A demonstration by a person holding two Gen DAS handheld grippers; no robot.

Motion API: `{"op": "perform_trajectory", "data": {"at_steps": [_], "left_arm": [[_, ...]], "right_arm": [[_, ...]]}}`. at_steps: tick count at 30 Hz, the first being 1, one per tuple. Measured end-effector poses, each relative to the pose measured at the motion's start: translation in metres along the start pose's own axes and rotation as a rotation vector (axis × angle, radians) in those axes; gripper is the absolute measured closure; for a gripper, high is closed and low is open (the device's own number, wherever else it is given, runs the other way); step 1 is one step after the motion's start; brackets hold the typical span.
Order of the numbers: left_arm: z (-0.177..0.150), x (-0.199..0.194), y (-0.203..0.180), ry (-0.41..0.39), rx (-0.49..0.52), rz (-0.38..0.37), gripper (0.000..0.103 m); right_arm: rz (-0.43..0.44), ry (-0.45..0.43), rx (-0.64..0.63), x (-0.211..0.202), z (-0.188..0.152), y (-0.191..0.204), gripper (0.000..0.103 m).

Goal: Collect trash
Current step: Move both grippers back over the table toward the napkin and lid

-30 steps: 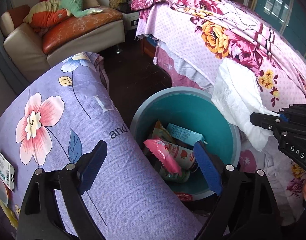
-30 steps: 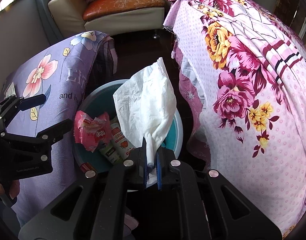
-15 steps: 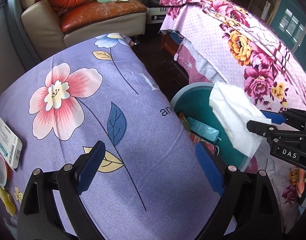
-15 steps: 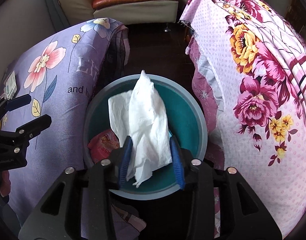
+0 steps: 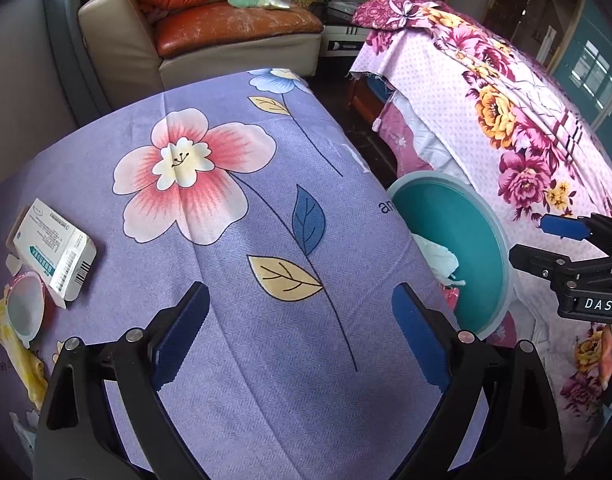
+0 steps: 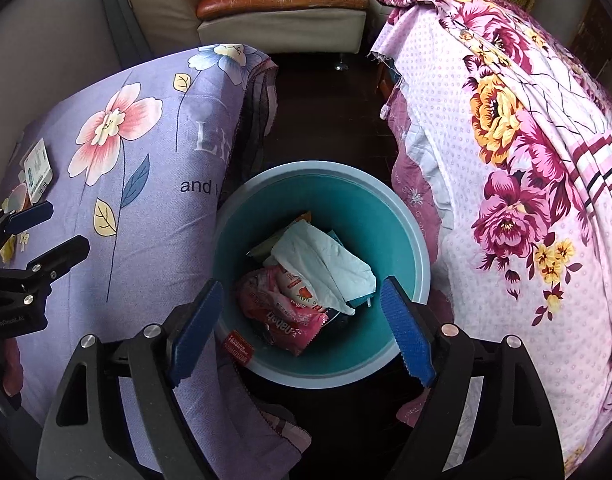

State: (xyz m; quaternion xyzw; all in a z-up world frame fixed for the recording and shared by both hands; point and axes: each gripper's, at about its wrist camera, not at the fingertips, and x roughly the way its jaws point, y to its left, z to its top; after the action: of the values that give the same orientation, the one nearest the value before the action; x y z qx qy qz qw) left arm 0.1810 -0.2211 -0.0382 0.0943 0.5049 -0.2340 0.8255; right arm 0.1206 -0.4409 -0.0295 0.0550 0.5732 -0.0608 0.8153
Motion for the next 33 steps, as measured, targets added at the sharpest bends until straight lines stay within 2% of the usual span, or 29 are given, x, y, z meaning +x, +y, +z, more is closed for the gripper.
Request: {"op": "perform_trajectory", "data": {"at_steps": [10, 17, 27, 33], "left_arm": [[-0.021, -0.042, 0.046, -0.043, -0.073, 0.029, 0.009], [-0.042, -0.062, 0.092, -0.054, -0.14, 0.074, 0.008], [-0.081, -0.073, 0.197, -0.023, -0.305, 0.179, 0.008], [-0.098, -0.07, 0.242, 0.001, -0.384, 0.216, 0.008]], "right_arm": [[-0.006, -0.02, -0.108, -0.025, 0.003, 0.061, 0.022], [0.006, -0.015, -0.206, -0.028, 0.008, 0.115, 0.021], [0.033, -0.004, -0.34, -0.021, 0.018, 0.192, 0.02], [0.052, 0.013, -0.389, -0.008, 0.02, 0.224, 0.02]]}}
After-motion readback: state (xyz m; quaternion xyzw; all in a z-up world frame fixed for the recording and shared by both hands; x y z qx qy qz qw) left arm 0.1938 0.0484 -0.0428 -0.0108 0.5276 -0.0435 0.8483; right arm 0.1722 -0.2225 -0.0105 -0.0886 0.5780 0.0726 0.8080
